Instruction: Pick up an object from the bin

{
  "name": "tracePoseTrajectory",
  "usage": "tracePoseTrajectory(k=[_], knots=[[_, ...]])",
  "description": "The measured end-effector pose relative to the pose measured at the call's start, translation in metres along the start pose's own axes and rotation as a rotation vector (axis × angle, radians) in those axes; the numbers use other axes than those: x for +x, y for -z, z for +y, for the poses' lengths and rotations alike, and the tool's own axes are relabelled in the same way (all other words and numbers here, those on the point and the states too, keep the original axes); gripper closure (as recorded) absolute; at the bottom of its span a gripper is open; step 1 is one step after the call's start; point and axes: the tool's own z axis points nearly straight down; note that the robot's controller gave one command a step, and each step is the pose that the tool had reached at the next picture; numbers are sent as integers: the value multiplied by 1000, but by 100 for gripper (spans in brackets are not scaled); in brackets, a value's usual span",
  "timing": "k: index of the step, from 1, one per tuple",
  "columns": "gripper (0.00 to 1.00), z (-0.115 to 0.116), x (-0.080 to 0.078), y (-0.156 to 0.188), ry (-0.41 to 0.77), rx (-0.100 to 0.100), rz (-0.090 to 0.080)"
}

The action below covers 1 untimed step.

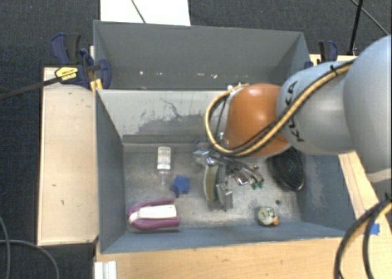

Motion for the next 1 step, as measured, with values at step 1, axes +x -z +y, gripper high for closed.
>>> tracePoseTrajectory(k=[1], knots=[[100, 3, 0, 1, 1, -3, 3]])
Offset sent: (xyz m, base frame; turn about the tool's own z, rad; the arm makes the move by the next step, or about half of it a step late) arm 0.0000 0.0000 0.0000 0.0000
